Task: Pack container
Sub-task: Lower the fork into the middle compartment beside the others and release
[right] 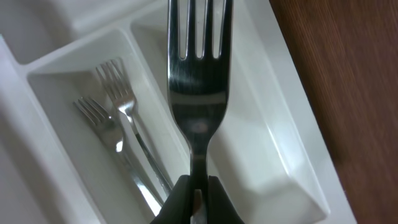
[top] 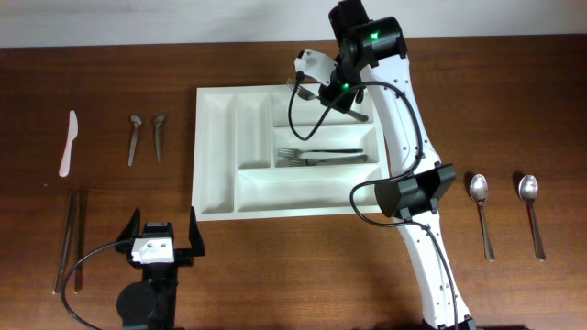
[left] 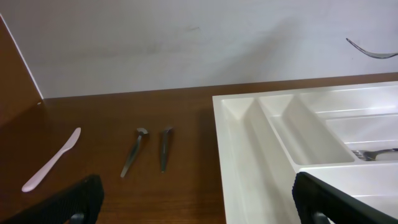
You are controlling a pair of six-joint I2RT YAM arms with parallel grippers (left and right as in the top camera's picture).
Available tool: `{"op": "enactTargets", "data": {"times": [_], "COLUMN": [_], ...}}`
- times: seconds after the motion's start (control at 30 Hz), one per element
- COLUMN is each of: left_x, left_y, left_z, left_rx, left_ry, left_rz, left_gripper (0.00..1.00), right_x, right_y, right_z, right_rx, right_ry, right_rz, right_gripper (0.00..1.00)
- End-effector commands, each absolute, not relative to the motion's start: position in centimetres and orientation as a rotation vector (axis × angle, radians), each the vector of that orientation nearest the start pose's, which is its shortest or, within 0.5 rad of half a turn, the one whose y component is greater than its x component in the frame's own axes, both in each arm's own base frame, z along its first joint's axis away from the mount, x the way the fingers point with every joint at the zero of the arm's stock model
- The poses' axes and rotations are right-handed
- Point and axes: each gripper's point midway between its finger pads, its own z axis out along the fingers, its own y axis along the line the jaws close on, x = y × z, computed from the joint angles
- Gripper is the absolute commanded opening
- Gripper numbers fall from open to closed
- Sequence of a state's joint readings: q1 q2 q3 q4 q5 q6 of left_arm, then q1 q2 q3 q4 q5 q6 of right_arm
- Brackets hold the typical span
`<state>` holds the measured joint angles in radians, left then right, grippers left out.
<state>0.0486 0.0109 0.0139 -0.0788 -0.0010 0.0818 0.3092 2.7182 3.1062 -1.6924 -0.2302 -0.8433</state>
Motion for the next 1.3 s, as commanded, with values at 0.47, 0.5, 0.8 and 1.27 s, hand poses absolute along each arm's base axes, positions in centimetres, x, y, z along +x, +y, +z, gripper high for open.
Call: {"op": "enactTargets", "data": {"times": [0.47,0.5,0.8,1.27], "left_x": [24.6,24.6,24.6,24.6], "left_y": [1.4,1.4,1.4,1.4], "left_z": [15.6,15.6,15.6,15.6], "left_rx": [0.014,0.014,0.014,0.014], "left_ry": [1.651,1.651,1.651,1.651], "left_rz": [0.097,0.097,0.097,0.097], "left_gripper": [0.99,0.99,0.99,0.99], "right_x": [49.2,49.1,49.2,48.4], "right_y": [19.0,19.1,18.5,18.5], "right_z": [16.8,16.8,17.6,17.5], "right_rx": [-1.652,-1.644,-1.583,-1.594], "right_ry": [2.195,2.204,2.259,2.296], "right_rz": [0.183,0.181,0.099,0.102], "right_gripper": [0.04,0.05,0.05,0.06]}}
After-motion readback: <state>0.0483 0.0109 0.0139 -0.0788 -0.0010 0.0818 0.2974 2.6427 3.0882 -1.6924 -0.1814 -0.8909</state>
